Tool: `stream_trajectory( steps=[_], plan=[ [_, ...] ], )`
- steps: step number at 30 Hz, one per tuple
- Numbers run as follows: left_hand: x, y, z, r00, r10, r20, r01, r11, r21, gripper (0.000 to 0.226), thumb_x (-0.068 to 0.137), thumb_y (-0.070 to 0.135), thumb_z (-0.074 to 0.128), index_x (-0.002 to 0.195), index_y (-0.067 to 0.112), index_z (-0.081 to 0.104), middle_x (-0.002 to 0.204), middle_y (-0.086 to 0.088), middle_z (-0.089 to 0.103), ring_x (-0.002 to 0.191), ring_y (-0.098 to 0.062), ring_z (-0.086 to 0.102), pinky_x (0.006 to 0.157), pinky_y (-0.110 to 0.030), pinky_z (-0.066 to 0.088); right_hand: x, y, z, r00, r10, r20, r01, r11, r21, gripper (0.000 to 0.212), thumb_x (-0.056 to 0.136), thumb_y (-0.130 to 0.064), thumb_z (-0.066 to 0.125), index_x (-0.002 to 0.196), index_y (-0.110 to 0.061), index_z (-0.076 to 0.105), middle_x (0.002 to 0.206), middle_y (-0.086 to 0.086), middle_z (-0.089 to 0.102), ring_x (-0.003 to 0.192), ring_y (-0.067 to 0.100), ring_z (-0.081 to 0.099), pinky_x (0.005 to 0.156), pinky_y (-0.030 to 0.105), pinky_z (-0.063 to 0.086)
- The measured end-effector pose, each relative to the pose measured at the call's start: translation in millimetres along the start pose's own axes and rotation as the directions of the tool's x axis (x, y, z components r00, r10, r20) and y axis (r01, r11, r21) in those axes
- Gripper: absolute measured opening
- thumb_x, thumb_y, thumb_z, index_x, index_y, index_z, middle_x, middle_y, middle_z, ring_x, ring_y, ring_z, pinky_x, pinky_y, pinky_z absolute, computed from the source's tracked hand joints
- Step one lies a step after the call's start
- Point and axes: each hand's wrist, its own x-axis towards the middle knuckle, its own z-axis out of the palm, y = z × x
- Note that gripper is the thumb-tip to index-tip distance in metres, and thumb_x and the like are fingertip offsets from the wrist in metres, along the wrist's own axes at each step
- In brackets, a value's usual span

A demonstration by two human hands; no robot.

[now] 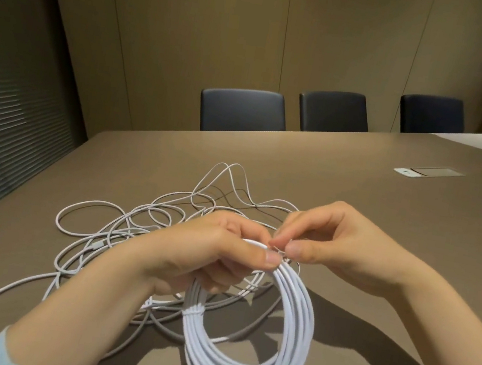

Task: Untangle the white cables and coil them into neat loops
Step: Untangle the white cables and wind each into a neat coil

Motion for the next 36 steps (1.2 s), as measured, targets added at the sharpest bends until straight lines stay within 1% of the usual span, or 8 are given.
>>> stream_trajectory(
  steps=[6, 10, 14, 18, 21, 26, 31, 36],
  plan=[
    [0, 1, 0, 0.998, 0.001, -0.064, -0.003, 1.000, -0.024, 0.008, 0.078, 0.022, 0.068, 0.074, 0.020, 0.061, 0.055, 0.003, 0.018, 0.044, -0.008, 0.013, 0.038, -0.015, 0.015, 1, 2, 4, 0.998, -0.016, -0.054, 0.012, 0.997, -0.080, 0.002, 0.080, -0.016, 0.070, 0.081, -0.016, 0.072, 0.078, 0.000, 0.069, 0.074, 0.012, 0.064, 0.072, 0.022, 0.051],
    [2, 0, 1, 0.991, 0.040, -0.132, -0.035, 0.999, 0.039, 0.013, 0.082, 0.020, 0.074, 0.075, 0.017, 0.063, 0.053, 0.003, 0.025, 0.044, -0.009, 0.017, 0.038, -0.016, 0.016, 3, 4, 9, 0.988, -0.063, -0.140, 0.029, 0.972, -0.233, 0.006, 0.084, -0.022, 0.068, 0.082, -0.017, 0.067, 0.078, -0.002, 0.067, 0.073, 0.013, 0.063, 0.070, 0.024, 0.050],
    [6, -2, 7, 0.919, 0.136, -0.371, -0.049, 0.971, 0.235, 0.019, 0.085, 0.019, 0.073, 0.086, 0.001, 0.065, 0.053, -0.001, 0.041, 0.041, -0.009, 0.029, 0.040, -0.019, 0.023, 4, 8, 14, 0.953, -0.140, -0.270, 0.007, 0.897, -0.443, 0.010, 0.088, -0.020, 0.069, 0.079, -0.019, 0.064, 0.076, -0.003, 0.066, 0.071, 0.015, 0.062, 0.067, 0.030, 0.052],
    [14, -4, 20, 0.764, 0.353, -0.540, 0.034, 0.813, 0.581, 0.011, 0.084, 0.028, 0.069, 0.082, 0.018, 0.069, 0.066, -0.001, 0.063, 0.052, -0.009, 0.047, 0.049, -0.025, 0.035, 8, 12, 26, 0.870, -0.230, -0.436, -0.032, 0.856, -0.516, 0.016, 0.087, -0.017, 0.067, 0.072, -0.015, 0.061, 0.069, 0.002, 0.061, 0.066, 0.016, 0.055, 0.062, 0.028, 0.044],
    [15, -6, 28, 0.670, 0.448, -0.592, 0.072, 0.755, 0.652, 0.018, 0.089, 0.032, 0.064, 0.105, 0.027, 0.060, 0.085, 0.011, 0.061, 0.071, -0.004, 0.053, 0.056, -0.015, 0.036, 10, 14, 33, 0.795, -0.290, -0.532, -0.070, 0.828, -0.556, 0.020, 0.085, -0.012, 0.066, 0.068, -0.013, 0.056, 0.065, 0.001, 0.056, 0.060, 0.009, 0.046, 0.056, 0.022, 0.037],
    [15, -15, 34, 0.638, 0.656, -0.404, 0.027, 0.505, 0.863, 0.021, 0.093, 0.024, 0.058, 0.113, 0.024, 0.053, 0.063, 0.010, 0.046, 0.061, -0.016, 0.042, 0.055, -0.028, 0.028, 12, 20, 34, 0.745, -0.168, -0.646, -0.188, 0.876, -0.444, 0.020, 0.077, -0.014, 0.066, 0.062, -0.011, 0.054, 0.047, -0.009, 0.043, 0.046, 0.007, 0.037, 0.046, 0.017, 0.029],
    [17, -9, 24, 0.637, 0.565, -0.525, -0.044, 0.707, 0.706, 0.006, 0.087, 0.026, 0.069, 0.092, 0.024, 0.067, 0.064, 0.008, 0.059, 0.056, -0.004, 0.050, 0.051, -0.019, 0.031, 12, 19, 28, 0.771, -0.233, -0.592, 0.017, 0.938, -0.347, 0.020, 0.083, -0.014, 0.071, 0.064, -0.018, 0.066, 0.062, 0.000, 0.063, 0.058, 0.009, 0.054, 0.058, 0.025, 0.044],
    [11, 1, 12, 0.752, 0.368, -0.547, -0.207, 0.919, 0.335, 0.010, 0.086, 0.018, 0.072, 0.091, 0.010, 0.070, 0.041, 0.013, 0.048, 0.035, -0.001, 0.038, 0.041, -0.013, 0.028, 10, 17, 27, 0.745, -0.519, -0.419, 0.179, 0.761, -0.623, 0.011, 0.086, -0.009, 0.060, 0.082, -0.011, 0.070, 0.083, -0.001, 0.066, 0.082, 0.017, 0.063, 0.072, 0.032, 0.051]
  ],
)
